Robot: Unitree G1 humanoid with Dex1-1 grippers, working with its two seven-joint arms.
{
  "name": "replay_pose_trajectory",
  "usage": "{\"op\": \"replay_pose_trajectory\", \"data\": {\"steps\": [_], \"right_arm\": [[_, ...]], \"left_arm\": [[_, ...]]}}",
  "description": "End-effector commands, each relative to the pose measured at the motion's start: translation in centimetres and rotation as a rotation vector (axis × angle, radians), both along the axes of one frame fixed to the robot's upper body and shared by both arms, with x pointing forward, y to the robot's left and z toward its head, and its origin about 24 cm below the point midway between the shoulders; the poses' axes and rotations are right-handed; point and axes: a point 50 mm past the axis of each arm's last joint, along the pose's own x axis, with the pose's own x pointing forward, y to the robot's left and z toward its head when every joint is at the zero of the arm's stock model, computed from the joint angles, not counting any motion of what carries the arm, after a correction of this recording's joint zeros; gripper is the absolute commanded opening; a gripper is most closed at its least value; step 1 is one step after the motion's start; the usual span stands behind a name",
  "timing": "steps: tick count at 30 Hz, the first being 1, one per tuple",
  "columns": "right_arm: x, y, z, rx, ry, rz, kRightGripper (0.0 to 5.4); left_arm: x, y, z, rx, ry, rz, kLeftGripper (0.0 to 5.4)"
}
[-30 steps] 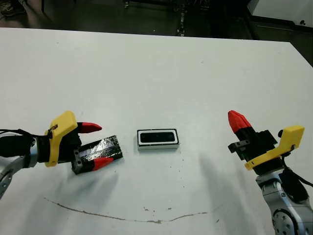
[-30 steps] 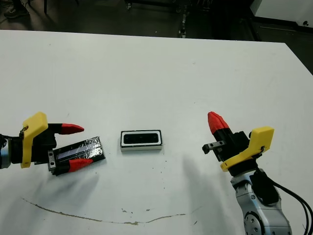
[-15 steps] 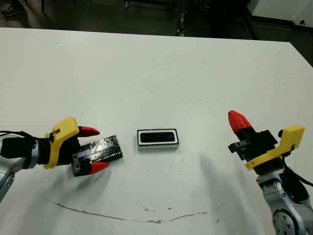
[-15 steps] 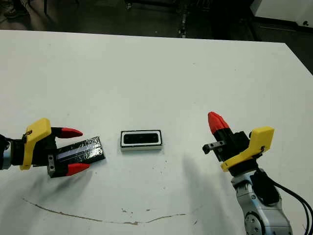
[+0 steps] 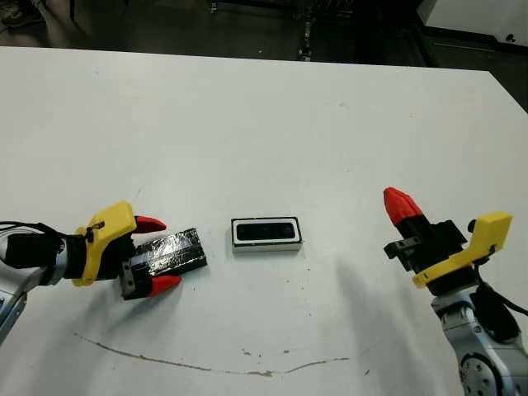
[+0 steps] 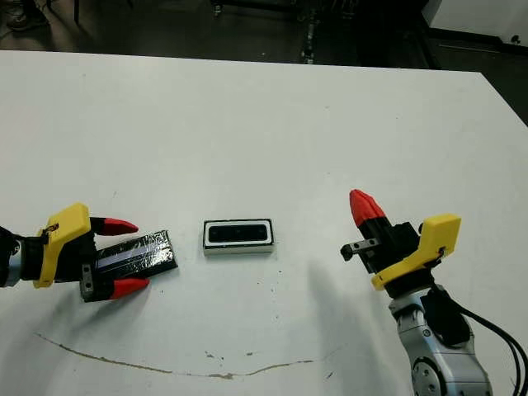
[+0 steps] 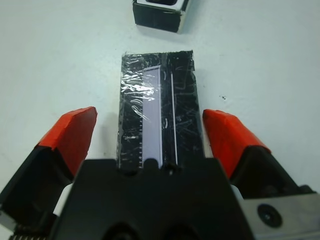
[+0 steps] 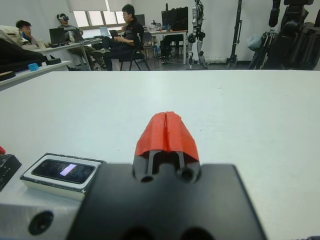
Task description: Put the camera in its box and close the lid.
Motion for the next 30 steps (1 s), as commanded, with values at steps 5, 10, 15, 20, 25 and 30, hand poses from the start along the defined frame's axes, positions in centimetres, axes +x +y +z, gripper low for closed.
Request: {"op": "replay_pose_trajectory", "data": {"steps": [5,10,15,20,25,30], "right_arm": [[-0.1,-0.4,-0.3,-0.004,0.023,-0.017,0.00],[-0.1,-0.4,-0.3,-0.002,0.020,-0.015,0.00],[0.0,-0.4,-0.4,0.003,0.023,-0.015,0.00],[-0.1,-0.4,-0.4,0.007,0.027,-0.016,0.00],[-0.1,-0.3,-0.4,0.015,0.029,-0.011,0.00],[-0.1,-0.2,-0.4,0.013,0.030,-0.012,0.00]], "left_arm": [[-0.1,0.6,0.0,0.012,0.051,-0.050,4.44],[0.0,0.7,0.1,-0.013,0.071,-0.091,3.65],[0.1,0.7,0.1,-0.044,0.074,-0.102,3.17],[0.3,0.7,0.5,-0.073,0.029,-0.046,3.17],[0.8,0.4,1.2,-0.141,-0.028,-0.007,3.17],[1.5,0.2,2.0,-0.233,-0.068,0.046,3.17]]}}
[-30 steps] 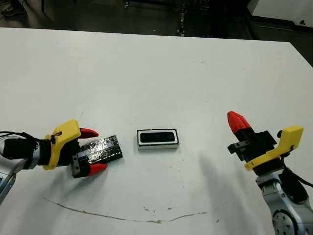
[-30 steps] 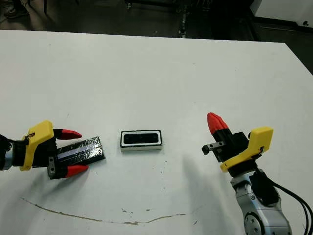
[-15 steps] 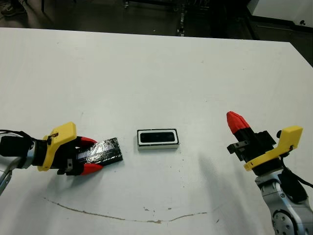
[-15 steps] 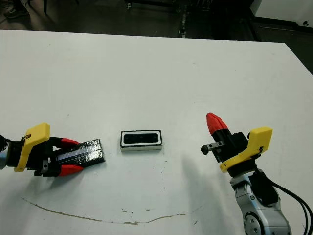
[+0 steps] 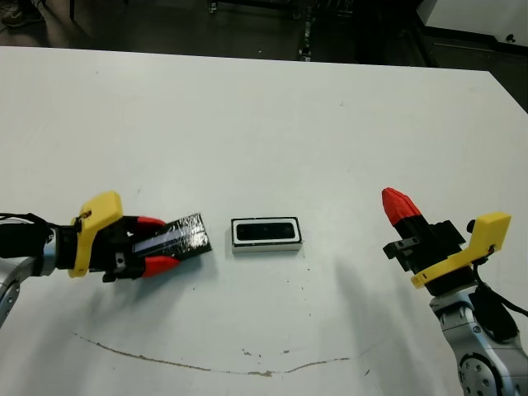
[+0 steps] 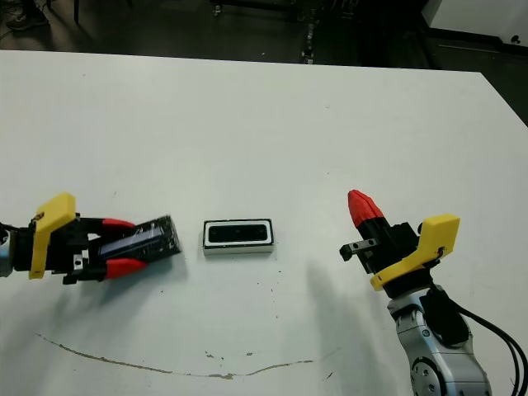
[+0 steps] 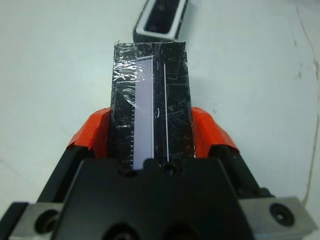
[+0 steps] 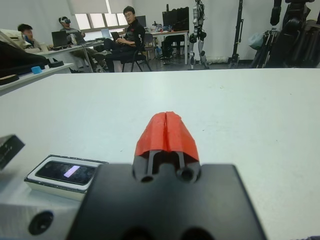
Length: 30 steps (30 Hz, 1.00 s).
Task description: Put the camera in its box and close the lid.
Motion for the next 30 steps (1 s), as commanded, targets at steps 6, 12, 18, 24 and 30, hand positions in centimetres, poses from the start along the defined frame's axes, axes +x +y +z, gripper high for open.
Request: {"op": "replay_pose_trajectory", "data": {"steps": [6,12,18,24,30], "right_arm": [[0.0,-0.2,-0.4,0.001,0.042,-0.013,0.00],[-0.1,0.0,-0.3,-0.006,0.040,-0.018,0.00],[0.0,-0.1,-0.3,-0.005,0.035,-0.012,0.00],[0.1,-0.1,-0.3,-0.010,0.041,-0.010,0.00],[0.1,0.0,-0.3,-0.015,0.041,-0.010,0.00]], "left_arm": [[1.3,-1.5,1.0,-0.198,-0.103,0.097,3.17],[2.6,-3.1,-0.2,-0.273,-0.088,0.051,3.17],[3.6,-3.7,-1.2,-0.308,-0.031,0.017,3.17],[4.0,-4.4,-2.0,-0.324,0.000,0.007,3.17],[4.1,-5.1,-2.8,-0.279,0.052,-0.015,3.17]]}}
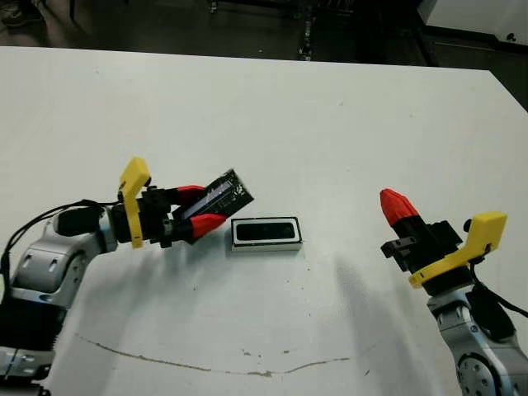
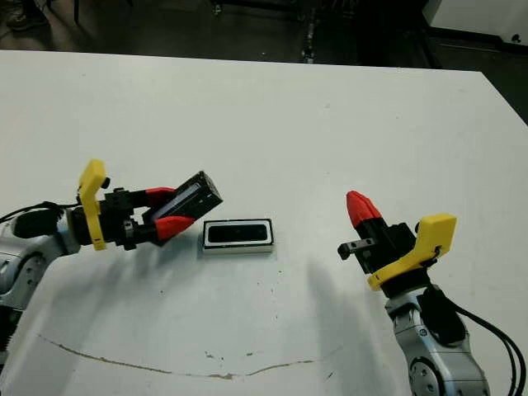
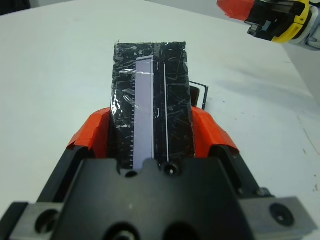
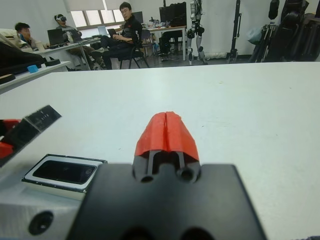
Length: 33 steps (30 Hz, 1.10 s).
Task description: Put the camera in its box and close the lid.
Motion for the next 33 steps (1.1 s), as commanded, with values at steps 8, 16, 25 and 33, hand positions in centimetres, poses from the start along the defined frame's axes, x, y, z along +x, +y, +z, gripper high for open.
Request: {"op": "replay_pose_trajectory", "data": {"steps": [8,16,25,33], "right_arm": [[-0.1,-0.2,-0.2,-0.017,0.018,0.001,0.00],[-0.1,-0.2,-0.3,-0.013,0.022,-0.002,0.00],[-0.2,-0.2,-0.4,-0.011,0.031,-0.002,0.00],[-0.2,-0.3,-0.4,-0.012,0.032,-0.007,0.00]], "left_arm": [[0.3,-1.4,-0.9,0.076,0.013,-0.054,3.17],[0.2,-2.3,-1.5,0.094,0.032,-0.090,3.17],[0.2,-3.5,-1.8,0.058,0.071,-0.151,3.17],[0.1,-4.0,-1.8,0.056,0.097,-0.150,3.17]]}}
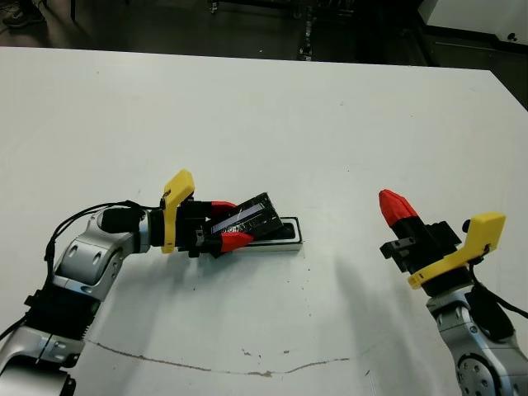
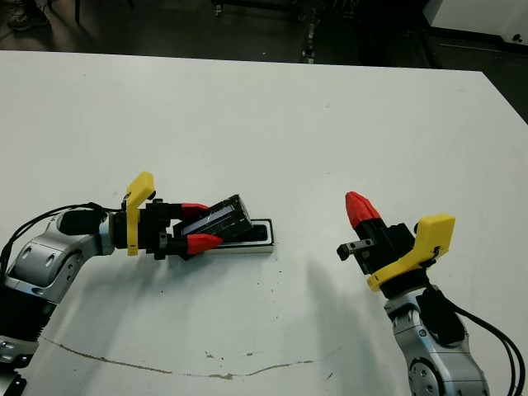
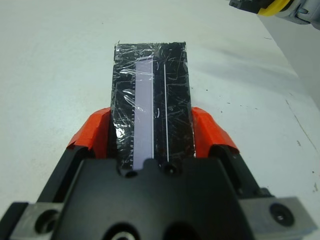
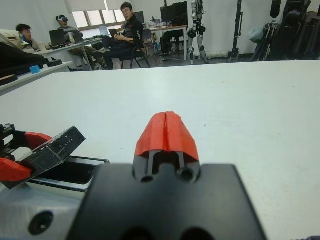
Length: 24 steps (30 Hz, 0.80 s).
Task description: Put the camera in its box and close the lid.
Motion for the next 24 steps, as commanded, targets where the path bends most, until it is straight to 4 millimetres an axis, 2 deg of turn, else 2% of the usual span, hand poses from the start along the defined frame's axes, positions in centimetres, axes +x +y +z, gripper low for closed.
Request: {"op": "replay_pose_trajectory", "data": {"steps": [1,8,16,24], "right_arm": [[-0.2,-0.3,-0.3,-0.016,0.027,-0.006,0.00],[-0.2,-0.3,-0.4,-0.018,0.031,-0.006,0.00],[-0.2,-0.3,-0.4,-0.019,0.028,-0.002,0.00],[-0.2,-0.4,-0.4,-0.021,0.027,-0.003,0.00]], "left_arm": [[-0.5,-0.5,-0.8,0.003,0.045,-0.016,3.17],[-0.6,-0.8,-1.0,0.024,0.025,-0.040,3.17],[-0.2,-1.9,-2.2,0.155,-0.073,-0.087,3.17],[-0.2,-2.9,-3.4,0.174,-0.081,-0.134,3.17]]}}
